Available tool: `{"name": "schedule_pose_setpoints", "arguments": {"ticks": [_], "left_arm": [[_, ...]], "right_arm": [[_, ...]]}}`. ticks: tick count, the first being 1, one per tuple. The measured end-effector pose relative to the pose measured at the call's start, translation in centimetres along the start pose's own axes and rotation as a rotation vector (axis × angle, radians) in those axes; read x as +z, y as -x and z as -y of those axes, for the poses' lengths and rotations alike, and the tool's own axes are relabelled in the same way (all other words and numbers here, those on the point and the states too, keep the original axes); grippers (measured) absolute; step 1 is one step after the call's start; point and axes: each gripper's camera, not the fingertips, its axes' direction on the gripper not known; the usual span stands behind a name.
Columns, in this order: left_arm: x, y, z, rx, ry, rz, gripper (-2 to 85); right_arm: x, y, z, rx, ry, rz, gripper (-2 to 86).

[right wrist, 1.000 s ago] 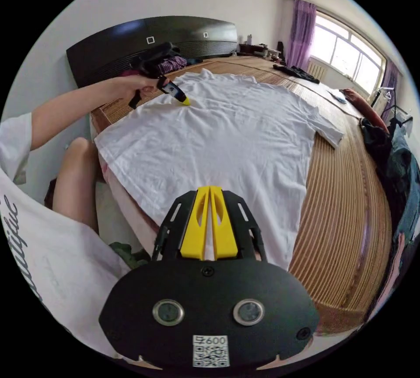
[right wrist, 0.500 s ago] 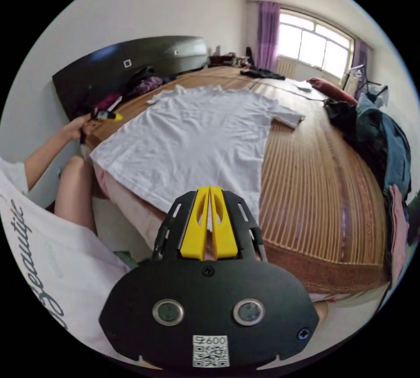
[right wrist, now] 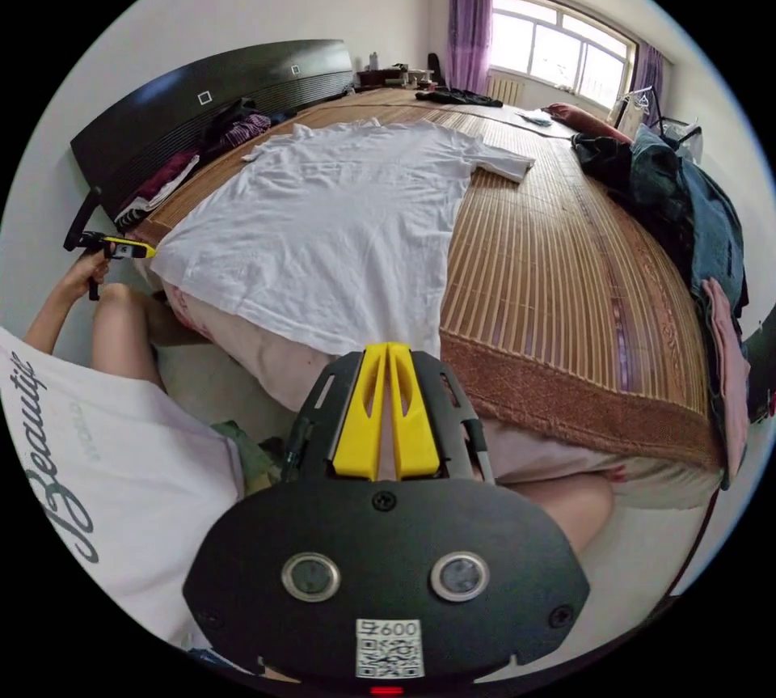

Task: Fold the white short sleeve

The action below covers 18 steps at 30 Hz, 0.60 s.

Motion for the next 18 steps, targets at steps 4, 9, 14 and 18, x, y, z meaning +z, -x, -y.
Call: {"name": "schedule_pose_setpoints", "arguments": {"ticks": [4,9,14,18], "left_arm": [[1.8,1.2,-2.8,0.016,-0.234,-0.241,0.4],[12.7,3.8,-5.6,0.013,-0.126,-0.189,0.4],[19.6,5.9,-11.8,0.002,-0.073,-0.109,0.4],[24.8,4.2,-15.4,0.086,0.059,0.081,0.3]], "right_arm": [[-4.5,1.6,0.2,0.029,-0.225,-0.215,-0.8],[-2.3,2.6,0.7,-0.069,-0.034,-0.240,-0.8],[-4.9,3.9,2.7,-0.130,0.070,-0.260,-0.9],[-7.2,3.4,5.3,-0.163,0.158,-0.221,-0.8]]}}
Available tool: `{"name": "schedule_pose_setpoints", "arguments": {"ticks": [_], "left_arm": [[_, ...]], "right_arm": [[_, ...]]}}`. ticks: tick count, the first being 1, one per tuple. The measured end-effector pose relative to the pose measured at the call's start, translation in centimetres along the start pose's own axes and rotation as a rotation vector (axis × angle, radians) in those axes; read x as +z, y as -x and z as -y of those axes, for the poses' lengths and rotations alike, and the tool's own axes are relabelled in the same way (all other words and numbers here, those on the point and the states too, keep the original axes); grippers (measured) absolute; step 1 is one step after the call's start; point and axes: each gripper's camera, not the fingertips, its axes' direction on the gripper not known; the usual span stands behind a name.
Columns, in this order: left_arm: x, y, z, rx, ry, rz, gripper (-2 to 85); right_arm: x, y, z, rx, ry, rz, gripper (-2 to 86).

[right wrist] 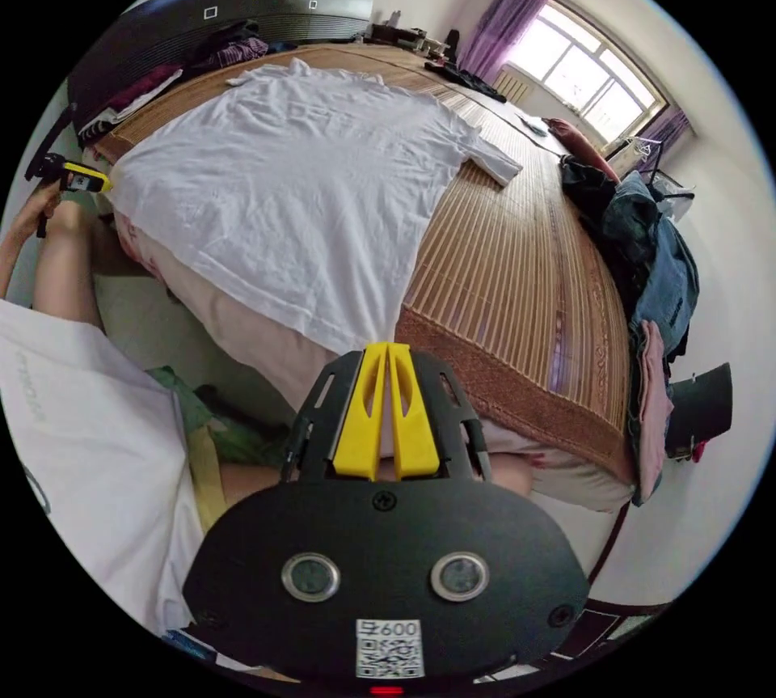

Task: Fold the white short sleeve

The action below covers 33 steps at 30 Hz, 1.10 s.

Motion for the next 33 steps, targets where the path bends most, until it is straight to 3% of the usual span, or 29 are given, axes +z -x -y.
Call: {"name": "schedule_pose_setpoints", "arguments": {"ticks": [3,6,8,9,11,13,18,22,25,27,29,33], "left_arm": [[0.7,-0.1,-2.3,-0.025,-0.158,-0.092,0.3],[1.4,-2.4,-0.4,0.027,-0.362,-0.116,0.2],[4.7,-7.9,5.7,0.187,-0.479,-0.150,0.2],[5.8,-9.8,7.9,0.239,-0.482,-0.169,0.2],[10.8,-18.6,18.0,0.461,-0.483,-0.243,0.3],[15.5,-24.4,26.0,0.528,-0.471,-0.239,0.3],[31.5,-35.3,47.9,0.550,-0.321,-0.144,0.3],[46.0,-40.2,60.9,0.521,-0.171,0.085,0.3],[55.8,-41.4,64.6,0.491,-0.126,0.161,0.3],[61.5,-41.5,64.2,0.497,-0.121,0.253,0.2],[65.5,-40.7,62.9,0.432,-0.206,0.253,0.2],[69.2,-40.8,62.8,0.471,-0.199,0.265,0.2]], "right_arm": [[-3.6,-3.2,1.8,0.022,-0.008,0.000,-0.8],[-9.0,-8.0,4.1,0.070,-0.302,-0.034,-0.8],[-10.6,-13.1,7.7,0.084,-0.511,0.030,-0.8],[-10.3,-14.4,9.1,0.092,-0.528,0.060,-0.8],[-7.6,-20.5,16.1,0.123,-0.478,0.215,-0.8],[-4.7,-24.8,21.4,0.198,-0.399,0.283,-0.9],[-0.2,-33.3,32.8,0.270,-0.354,0.211,-0.9],[2.5,-38.6,41.5,0.283,-0.318,0.273,-0.9],[6.2,-39.9,45.9,0.232,-0.116,0.082,-0.9],[6.2,-40.6,45.8,0.233,-0.177,0.077,-0.8],[5.5,-42.5,45.8,0.277,-0.189,0.127,-0.8],[4.5,-44.2,46.5,0.326,-0.196,0.125,-0.8]]}}
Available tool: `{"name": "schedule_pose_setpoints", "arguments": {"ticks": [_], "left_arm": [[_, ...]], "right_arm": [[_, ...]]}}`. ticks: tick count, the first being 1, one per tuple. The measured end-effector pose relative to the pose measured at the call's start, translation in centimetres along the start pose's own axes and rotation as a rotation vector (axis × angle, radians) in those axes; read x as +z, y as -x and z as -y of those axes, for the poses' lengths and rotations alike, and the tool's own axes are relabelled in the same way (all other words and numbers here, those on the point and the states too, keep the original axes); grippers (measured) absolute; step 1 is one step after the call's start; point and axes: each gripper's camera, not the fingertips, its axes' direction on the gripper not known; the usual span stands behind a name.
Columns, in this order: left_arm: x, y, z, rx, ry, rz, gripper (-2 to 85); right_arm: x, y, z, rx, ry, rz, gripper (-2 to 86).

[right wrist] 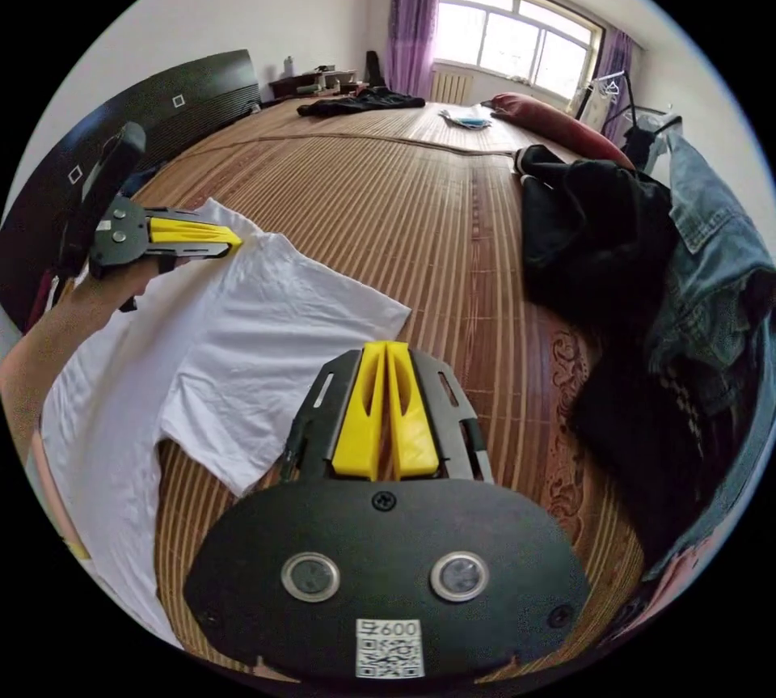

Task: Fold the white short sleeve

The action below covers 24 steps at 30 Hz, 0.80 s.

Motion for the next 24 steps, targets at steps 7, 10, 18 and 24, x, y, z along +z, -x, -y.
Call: {"name": "schedule_pose_setpoints", "arguments": {"ticks": [7,10,18,24], "left_arm": [[3.5,1.6,-3.1,-0.142,-0.084,-0.145,0.4],[0.6,-2.1,-3.2,0.167,-0.110,0.062,0.6],[-14.7,-10.1,-14.3,0.406,-0.232,-0.115,0.8],[-18.5,-12.6,-14.7,0.342,-0.211,-0.367,0.8]], "right_arm": [[-0.3,2.4,3.2,0.001,-0.019,-0.098,-0.8],[-0.4,2.4,4.2,0.045,-0.036,-0.073,-0.8],[-5.3,1.1,2.8,0.273,-0.397,0.012,-0.9],[-3.8,12.0,3.7,-0.095,-0.053,0.266,-0.9]]}}
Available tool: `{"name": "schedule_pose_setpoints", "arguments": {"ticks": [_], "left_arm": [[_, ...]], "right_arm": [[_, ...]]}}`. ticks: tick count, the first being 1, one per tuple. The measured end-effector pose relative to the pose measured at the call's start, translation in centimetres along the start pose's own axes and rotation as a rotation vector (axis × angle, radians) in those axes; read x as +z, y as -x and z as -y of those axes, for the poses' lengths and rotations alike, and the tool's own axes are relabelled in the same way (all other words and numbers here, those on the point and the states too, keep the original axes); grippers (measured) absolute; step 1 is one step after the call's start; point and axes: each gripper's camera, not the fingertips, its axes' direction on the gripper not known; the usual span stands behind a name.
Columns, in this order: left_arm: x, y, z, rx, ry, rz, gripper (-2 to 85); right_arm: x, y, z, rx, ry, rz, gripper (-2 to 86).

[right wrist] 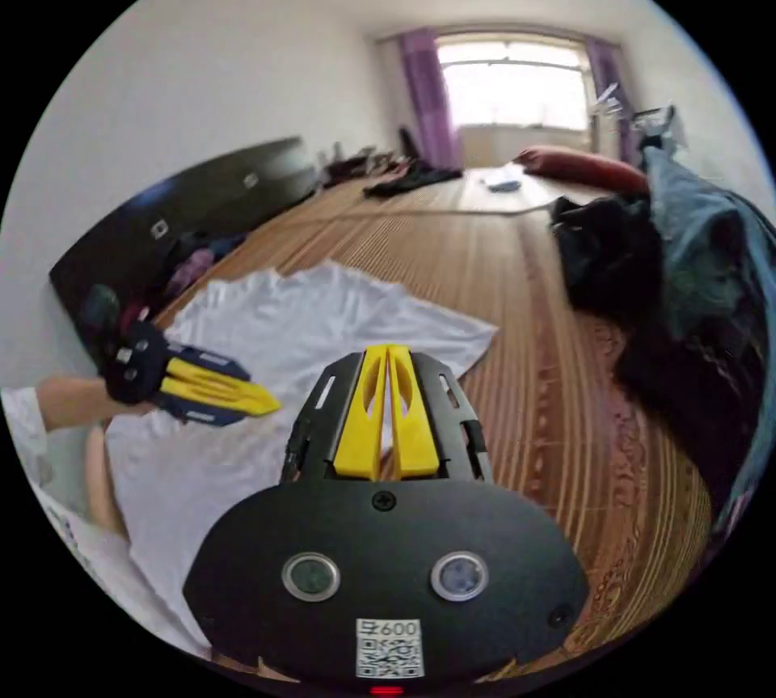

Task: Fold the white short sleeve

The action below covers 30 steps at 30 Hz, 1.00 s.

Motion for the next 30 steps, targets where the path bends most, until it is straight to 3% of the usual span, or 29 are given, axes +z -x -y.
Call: {"name": "schedule_pose_setpoints", "arguments": {"ticks": [1,3,6,10,12,14,17,23,25,27,30], "left_arm": [[0.8,0.4,1.7,-0.023,0.066,-0.003,0.8],[-1.5,1.8,3.4,-0.063,0.045,0.021,0.8],[-7.8,5.8,4.8,-0.168,0.088,-0.039,0.8],[-23.3,9.9,-3.7,-0.325,-0.095,-0.078,0.8],[-29.6,11.1,-9.5,-0.369,-0.130,0.035,0.8],[-36.9,14.0,-16.6,-0.455,-0.100,0.276,0.7],[-43.8,20.7,-22.1,-0.561,0.008,0.355,0.4],[-55.8,34.6,-26.3,-0.837,-0.044,0.255,0.2],[-58.6,37.2,-26.3,-0.876,-0.139,0.201,0.2],[-60.2,40.3,-25.8,-0.952,-0.120,0.093,0.3],[-64.5,44.1,-21.6,-0.899,-0.111,-0.012,0.2]], "right_arm": [[3.3,1.1,-0.4,-0.053,0.151,-0.104,-0.9],[4.1,2.2,-1.5,-0.088,0.055,-0.186,-0.9],[5.2,2.5,-1.5,0.014,0.078,-0.208,-0.9],[1.6,8.8,-4.5,-0.046,-0.324,-0.342,-0.9],[2.0,11.9,-4.6,-0.079,-0.356,-0.410,-0.9],[4.8,15.6,-3.2,-0.160,-0.311,-0.401,-0.9],[10.0,19.5,0.5,-0.172,-0.228,-0.317,-0.9],[23.7,28.2,11.0,-0.167,-0.178,-0.101,-0.9],[28.1,29.8,14.9,-0.179,-0.168,-0.086,-0.9],[32.7,30.8,19.0,-0.193,-0.117,-0.132,-0.9],[40.3,30.4,24.9,-0.150,-0.017,-0.164,-0.9]]}}
